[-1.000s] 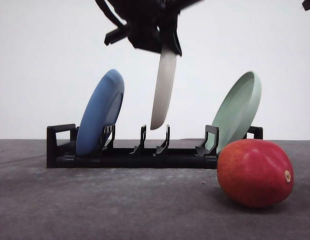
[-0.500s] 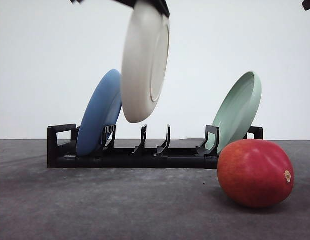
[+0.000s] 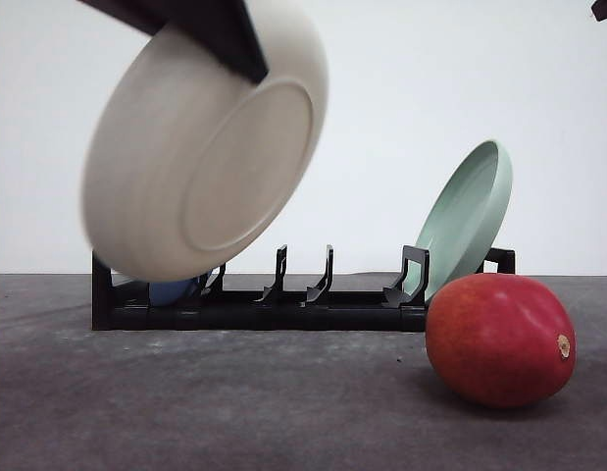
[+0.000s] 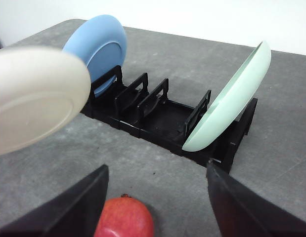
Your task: Place pomegranate in white plate
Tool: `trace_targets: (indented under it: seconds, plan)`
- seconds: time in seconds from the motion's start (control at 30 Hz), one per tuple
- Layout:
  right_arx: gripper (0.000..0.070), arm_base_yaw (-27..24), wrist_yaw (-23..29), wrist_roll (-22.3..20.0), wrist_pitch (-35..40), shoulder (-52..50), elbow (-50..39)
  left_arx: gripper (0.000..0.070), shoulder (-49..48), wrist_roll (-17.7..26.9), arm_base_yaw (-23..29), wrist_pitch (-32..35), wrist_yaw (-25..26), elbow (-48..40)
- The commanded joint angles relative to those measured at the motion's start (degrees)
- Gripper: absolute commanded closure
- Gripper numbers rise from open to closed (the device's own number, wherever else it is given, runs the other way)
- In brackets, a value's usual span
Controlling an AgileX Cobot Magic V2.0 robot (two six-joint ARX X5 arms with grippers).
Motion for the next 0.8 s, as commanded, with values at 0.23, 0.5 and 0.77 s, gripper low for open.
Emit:
trace_targets:
  seconds: [0.23,0.5,0.77]
  plan:
    - [0.0301,0.26,-0.04,0.20,0.59,0.09,0.94,0.0690,10.24,14.73,-4.41,-1.86,-3.61,0.28]
    - [0.0301,0.26,-0.04,0.20,0.57,0.09,0.94,0.0684,20.59,18.26,-5.38,-1.33,-6.81,0.28]
    - [0.0301,0.26,-0.04,0.20,0.59,0.09,0.94,0.0634,24.59,18.33,-5.59,-1.40,-6.75,0.30]
